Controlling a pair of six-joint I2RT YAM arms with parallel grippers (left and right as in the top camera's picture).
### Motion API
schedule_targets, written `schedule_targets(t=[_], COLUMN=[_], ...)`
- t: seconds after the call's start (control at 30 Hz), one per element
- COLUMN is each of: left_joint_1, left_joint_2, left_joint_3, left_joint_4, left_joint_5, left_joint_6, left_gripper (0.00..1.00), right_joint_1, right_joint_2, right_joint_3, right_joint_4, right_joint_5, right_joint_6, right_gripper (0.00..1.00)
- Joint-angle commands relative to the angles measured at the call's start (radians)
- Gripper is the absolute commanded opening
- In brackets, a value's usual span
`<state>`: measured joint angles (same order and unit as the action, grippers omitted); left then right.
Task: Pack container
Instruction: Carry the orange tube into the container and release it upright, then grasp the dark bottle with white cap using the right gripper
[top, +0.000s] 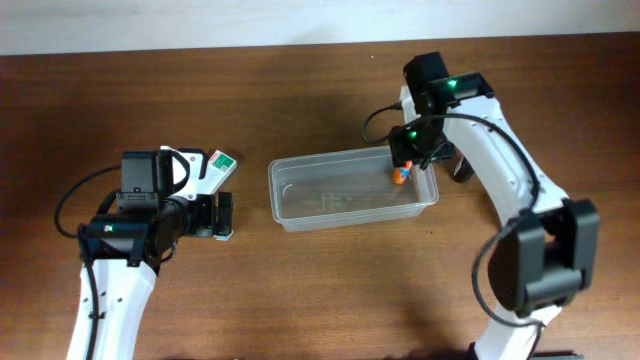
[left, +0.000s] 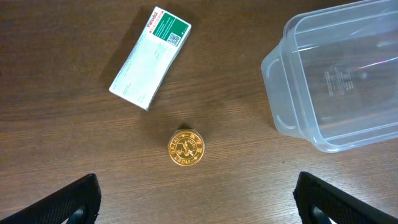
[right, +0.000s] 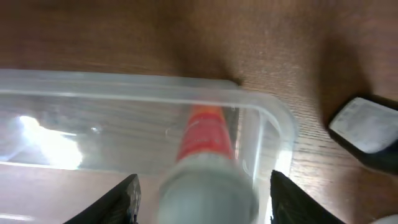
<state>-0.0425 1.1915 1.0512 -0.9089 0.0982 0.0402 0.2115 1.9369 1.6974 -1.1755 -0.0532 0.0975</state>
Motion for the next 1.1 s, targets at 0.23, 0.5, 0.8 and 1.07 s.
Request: schedule_targets(t=[0.23,0.5,0.8,1.07], left_joint_1=[0.005,0.005,0.005,0.005], left_joint_2=[0.004,0.004,0.005,0.005], left_joint_3=[0.020,0.020,0.020,0.020], left_joint_4=[0.003,0.003,0.003,0.003], left_joint_5=[0.011,0.011,0.010,0.010], left_joint_6=[-0.010,-0.010,-0.010,-0.010], left_gripper=[1.00,1.00,1.00,1.00], right_joint_1=[-0.169,-0.319,-0.323,-0.324], right_joint_2=[-0.228,-0.027,0.127,0.157], right_joint_3=[0.075,0.075,0.075,0.074], right_joint_4=[-0.005,-0.069,-0.065,-0.047], right_joint_5=[0.115,0.019,0.020,0.019], right_joint_6=[0.071,0.089,0.097,0.103], right_gripper=[0.81,0.79,0.78,0.49])
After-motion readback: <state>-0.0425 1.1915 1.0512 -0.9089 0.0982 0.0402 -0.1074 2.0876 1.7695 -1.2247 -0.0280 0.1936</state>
